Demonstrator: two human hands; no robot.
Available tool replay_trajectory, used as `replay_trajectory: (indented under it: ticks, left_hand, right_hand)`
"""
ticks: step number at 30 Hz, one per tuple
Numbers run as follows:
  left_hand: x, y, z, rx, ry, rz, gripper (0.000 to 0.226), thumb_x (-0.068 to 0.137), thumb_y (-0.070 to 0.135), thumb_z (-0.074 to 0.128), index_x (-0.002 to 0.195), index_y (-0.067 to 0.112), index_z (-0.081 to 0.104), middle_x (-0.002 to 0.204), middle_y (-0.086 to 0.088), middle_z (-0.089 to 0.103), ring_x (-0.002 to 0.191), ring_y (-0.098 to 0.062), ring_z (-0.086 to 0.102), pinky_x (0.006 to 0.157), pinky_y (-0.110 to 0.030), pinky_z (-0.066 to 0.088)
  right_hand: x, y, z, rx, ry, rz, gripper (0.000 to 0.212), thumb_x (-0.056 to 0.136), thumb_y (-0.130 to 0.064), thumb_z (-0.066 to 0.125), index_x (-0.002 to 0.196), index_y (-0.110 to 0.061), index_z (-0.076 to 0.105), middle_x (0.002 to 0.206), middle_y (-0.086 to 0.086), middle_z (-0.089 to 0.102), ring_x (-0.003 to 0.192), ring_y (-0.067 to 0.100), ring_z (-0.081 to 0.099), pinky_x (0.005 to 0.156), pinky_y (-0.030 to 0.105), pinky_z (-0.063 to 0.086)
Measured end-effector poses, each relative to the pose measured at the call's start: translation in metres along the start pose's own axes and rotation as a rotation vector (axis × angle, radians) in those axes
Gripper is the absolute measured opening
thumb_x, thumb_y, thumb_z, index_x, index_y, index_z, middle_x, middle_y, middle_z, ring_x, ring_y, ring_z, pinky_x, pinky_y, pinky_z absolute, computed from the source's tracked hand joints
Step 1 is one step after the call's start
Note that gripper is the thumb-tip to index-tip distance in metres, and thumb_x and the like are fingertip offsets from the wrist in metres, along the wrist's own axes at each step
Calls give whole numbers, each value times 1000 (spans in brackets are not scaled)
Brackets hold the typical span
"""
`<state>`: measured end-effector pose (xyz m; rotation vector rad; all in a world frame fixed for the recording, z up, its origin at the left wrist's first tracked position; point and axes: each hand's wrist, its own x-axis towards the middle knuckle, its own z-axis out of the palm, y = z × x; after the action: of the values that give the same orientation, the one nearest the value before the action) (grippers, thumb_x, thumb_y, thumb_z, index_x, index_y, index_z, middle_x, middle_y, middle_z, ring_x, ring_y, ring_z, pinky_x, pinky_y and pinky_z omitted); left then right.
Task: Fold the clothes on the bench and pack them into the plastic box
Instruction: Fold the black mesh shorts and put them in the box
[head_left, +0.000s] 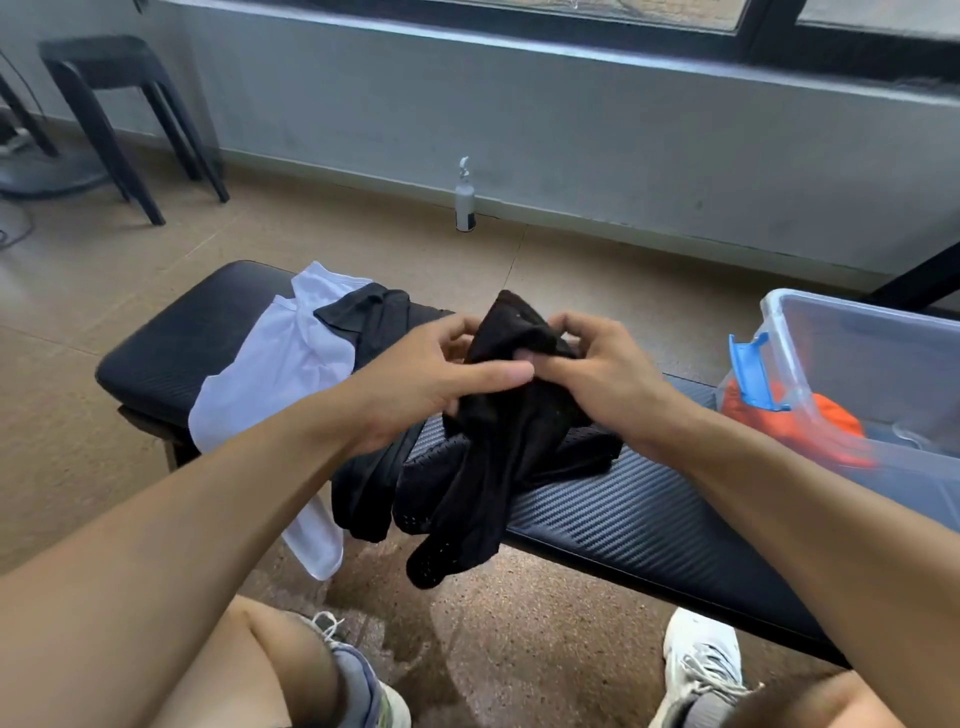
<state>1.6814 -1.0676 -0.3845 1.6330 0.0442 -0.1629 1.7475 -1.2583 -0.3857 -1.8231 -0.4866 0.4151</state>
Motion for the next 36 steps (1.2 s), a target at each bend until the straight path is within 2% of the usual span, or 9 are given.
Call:
replay_trajectory:
  ticks: [6,11,16,21,24,27,29,32,36]
  left_hand:
    - [-2,-8,22,7,-73,-51,24,95,12,66,118,8,68,111,-11,76,105,-27,72,96,-44,56]
    - [0,-1,18,-19,-65,-57,23,99,15,59,120,10,68,102,-7,77,91,-22,74,74,-33,59]
    - [1,1,18,-89,-113,-164,27,97,33,61,117,17,70,114,-6,75,107,-22,71,94,-39,53]
    - [-13,3,16,192,-295,-143,36,83,17,80,117,22,69,111,4,76,107,-13,71,97,-32,54]
    - [-16,-4,18,260,-247,-122,25,84,21,80,108,25,74,105,7,77,101,-9,72,92,-25,54]
    - [-16,-8,13,329,-192,-96,20,85,12,75,102,23,74,101,4,78,99,-12,73,97,-34,54]
    - [-15,-9,0,449,-189,-116,17,81,9,72,95,19,73,96,0,77,97,-19,73,97,-40,55]
    - [-17,4,-30,447,-191,-201,15,78,5,74,92,12,72,96,-9,78,95,-33,74,91,-43,58]
    - [-39,47,-88,285,-212,-313,10,85,11,73,89,7,65,80,-10,68,61,-16,68,52,-23,54]
  right_hand:
    - [6,-10,-11,94,52,-38,8,89,-17,74,97,-18,72,95,5,78,92,22,75,86,41,59]
    - [2,-18,-23,121,-151,253,38,80,-21,83,112,-10,66,102,11,77,93,25,76,81,37,60]
    - [-3,-23,-29,-141,-369,422,30,86,-29,78,105,-6,73,99,12,78,91,25,76,80,35,60]
    - [6,-39,-19,114,42,183,12,99,-21,63,89,-14,66,79,6,71,63,15,68,58,28,54]
    - [16,-56,-19,181,188,106,16,100,-19,60,85,-16,58,75,7,65,62,18,62,62,33,53]
    - [23,-70,-23,180,297,77,11,97,-23,63,89,-15,61,86,12,67,75,26,64,74,49,57]
    - [23,-80,-28,201,332,57,10,97,-23,63,92,-15,63,90,12,69,79,25,66,78,48,59]
    - [10,-101,-43,170,165,93,9,99,-18,62,102,-9,65,90,12,71,69,18,68,63,32,60]
    - [-24,-125,-63,6,-290,295,29,95,-17,62,123,-10,67,112,13,75,84,20,73,73,30,62]
